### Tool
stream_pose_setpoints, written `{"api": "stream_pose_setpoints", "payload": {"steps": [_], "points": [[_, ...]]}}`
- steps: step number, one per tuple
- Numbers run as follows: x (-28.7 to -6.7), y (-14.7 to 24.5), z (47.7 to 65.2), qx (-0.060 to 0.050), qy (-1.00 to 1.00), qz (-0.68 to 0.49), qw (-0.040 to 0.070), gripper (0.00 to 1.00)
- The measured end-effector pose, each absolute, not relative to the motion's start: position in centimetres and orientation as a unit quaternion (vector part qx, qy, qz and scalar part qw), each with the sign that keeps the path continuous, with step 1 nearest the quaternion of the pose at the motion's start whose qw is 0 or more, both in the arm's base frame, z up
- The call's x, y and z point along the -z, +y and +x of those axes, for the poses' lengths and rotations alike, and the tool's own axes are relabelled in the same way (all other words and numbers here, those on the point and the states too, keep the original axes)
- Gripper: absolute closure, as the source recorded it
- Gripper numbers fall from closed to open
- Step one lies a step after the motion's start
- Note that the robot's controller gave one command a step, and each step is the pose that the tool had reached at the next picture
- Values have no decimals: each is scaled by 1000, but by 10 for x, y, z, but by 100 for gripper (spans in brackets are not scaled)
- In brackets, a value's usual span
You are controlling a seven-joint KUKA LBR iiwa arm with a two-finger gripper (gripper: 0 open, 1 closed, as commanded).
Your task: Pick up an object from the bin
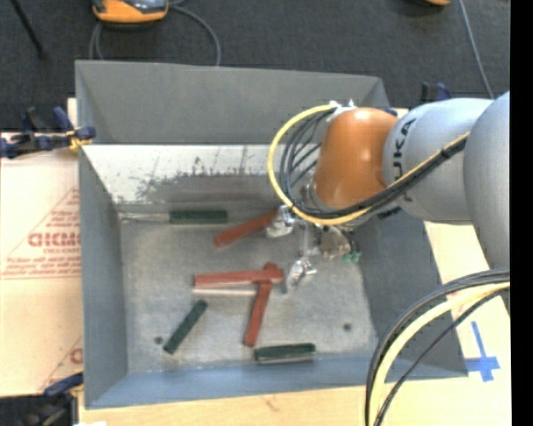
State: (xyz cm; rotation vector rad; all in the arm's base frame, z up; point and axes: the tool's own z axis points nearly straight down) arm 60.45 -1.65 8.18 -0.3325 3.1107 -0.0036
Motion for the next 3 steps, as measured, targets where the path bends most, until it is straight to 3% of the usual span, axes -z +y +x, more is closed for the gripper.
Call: {"api": "stream_pose_setpoints", "payload": {"steps": [1,2,3], "points": [[-81,34,587,3,991,-135,0,100],[-81,34,587,3,991,-135,0,100],[-237,18,593,1,988,-153,5,100]]}}
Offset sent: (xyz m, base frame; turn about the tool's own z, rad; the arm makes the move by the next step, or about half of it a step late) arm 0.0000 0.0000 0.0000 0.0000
